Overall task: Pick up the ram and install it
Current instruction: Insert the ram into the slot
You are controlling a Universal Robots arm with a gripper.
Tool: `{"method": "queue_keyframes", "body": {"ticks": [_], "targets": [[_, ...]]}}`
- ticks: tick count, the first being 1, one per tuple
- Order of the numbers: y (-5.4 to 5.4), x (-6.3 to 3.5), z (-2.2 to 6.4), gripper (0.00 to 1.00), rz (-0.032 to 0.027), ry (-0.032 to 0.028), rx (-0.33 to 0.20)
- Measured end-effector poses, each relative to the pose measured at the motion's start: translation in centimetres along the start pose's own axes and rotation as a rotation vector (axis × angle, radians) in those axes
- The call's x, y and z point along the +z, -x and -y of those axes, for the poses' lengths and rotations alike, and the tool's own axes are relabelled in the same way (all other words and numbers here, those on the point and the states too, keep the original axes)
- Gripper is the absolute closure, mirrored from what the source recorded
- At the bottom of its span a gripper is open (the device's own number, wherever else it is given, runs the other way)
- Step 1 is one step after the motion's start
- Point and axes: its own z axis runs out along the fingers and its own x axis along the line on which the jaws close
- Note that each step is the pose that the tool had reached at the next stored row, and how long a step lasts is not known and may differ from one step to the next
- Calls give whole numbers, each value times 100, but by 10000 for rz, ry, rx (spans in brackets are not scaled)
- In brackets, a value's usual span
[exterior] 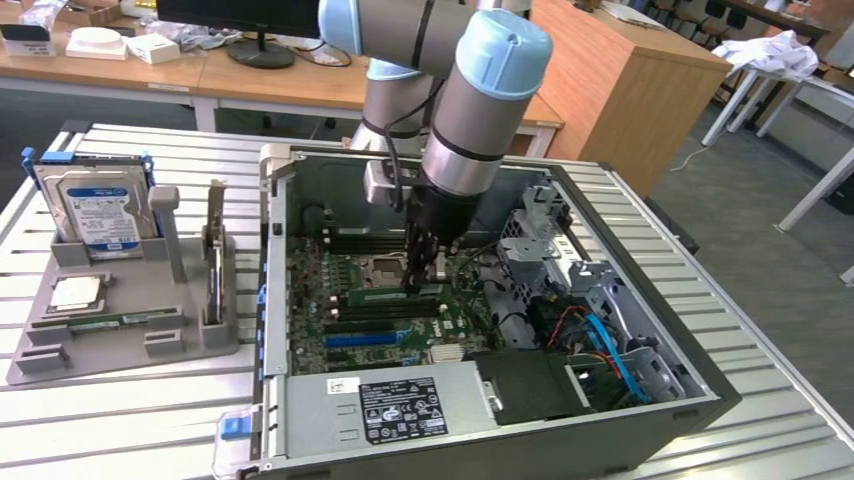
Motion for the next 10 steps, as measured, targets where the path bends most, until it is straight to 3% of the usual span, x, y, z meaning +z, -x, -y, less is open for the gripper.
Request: {"method": "queue_keyframes", "body": {"ticks": [1,2,4,6,7,10], "targets": [[0,0,0,88,1,7,0],[0,1,1,88,-1,84,0],[-1,4,1,88,-8,445,14],[-2,6,2,88,-12,646,20],[-2,5,1,88,-15,670,21],[-2,9,2,88,-12,671,21]]}}
